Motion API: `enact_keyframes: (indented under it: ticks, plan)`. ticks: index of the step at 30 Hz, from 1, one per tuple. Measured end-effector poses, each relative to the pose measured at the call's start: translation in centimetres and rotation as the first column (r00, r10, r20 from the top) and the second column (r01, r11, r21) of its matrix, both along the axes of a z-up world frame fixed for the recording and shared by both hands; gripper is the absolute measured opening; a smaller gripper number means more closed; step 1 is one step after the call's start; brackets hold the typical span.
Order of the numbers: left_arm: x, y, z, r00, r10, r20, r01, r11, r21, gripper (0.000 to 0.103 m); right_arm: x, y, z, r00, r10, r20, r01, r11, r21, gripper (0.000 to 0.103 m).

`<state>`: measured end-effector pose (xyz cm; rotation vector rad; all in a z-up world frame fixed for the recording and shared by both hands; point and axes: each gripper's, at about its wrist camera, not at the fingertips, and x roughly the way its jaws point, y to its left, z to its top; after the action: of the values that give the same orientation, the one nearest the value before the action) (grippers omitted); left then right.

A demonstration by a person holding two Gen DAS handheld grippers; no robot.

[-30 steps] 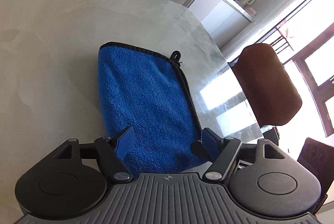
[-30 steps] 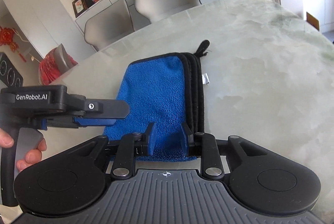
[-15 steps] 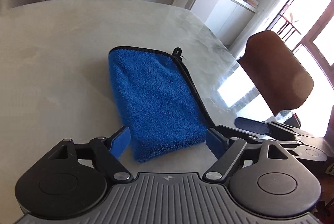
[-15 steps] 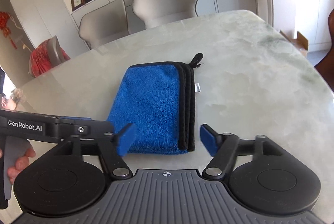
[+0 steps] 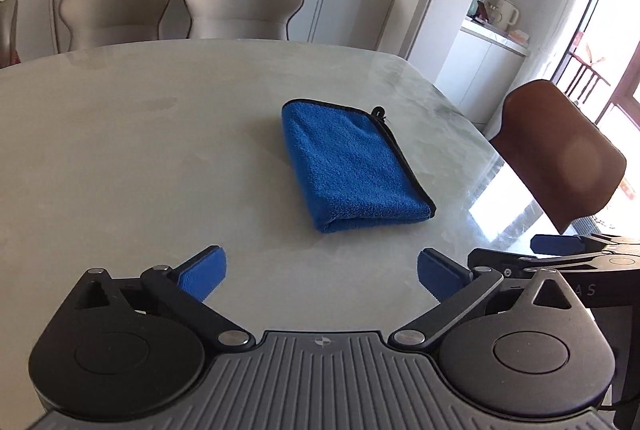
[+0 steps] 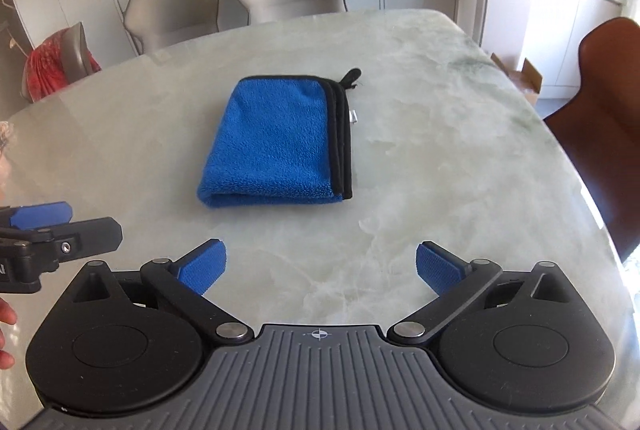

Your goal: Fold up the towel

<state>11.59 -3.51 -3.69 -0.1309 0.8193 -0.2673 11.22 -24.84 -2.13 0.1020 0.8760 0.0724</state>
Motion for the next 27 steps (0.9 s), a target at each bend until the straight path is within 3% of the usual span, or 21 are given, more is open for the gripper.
enact_keyframes:
  ticks: [6,12,17,27]
  plan:
    - [-2.1,0.2,2.4,0.999,0.041,0.009,-0.041,0.998,0.036,0.103,-2.9,1.2,3.1,0.997,-0.038,0.061,0.041,0.998,-0.045,0.102]
    - [-5.1,-0.3,4.3,0.997,0.052,0.053,-0.058,0.990,0.128,0.103,-5.4,2.6,5.4,0.993,-0.067,0.100,0.077,0.992,-0.099,0.102]
    - [-7.0,0.8,5.2,0.996,0.066,0.065,-0.073,0.992,0.103,0.103,-7.5,3.9,6.3,0.991,-0.066,0.117,0.082,0.988,-0.134,0.102]
    - [-9.2,1.3,6.0,0.994,0.082,0.076,-0.091,0.989,0.121,0.103,-10.7,4.2,6.3,0.986,-0.107,0.126,0.123,0.984,-0.131,0.102]
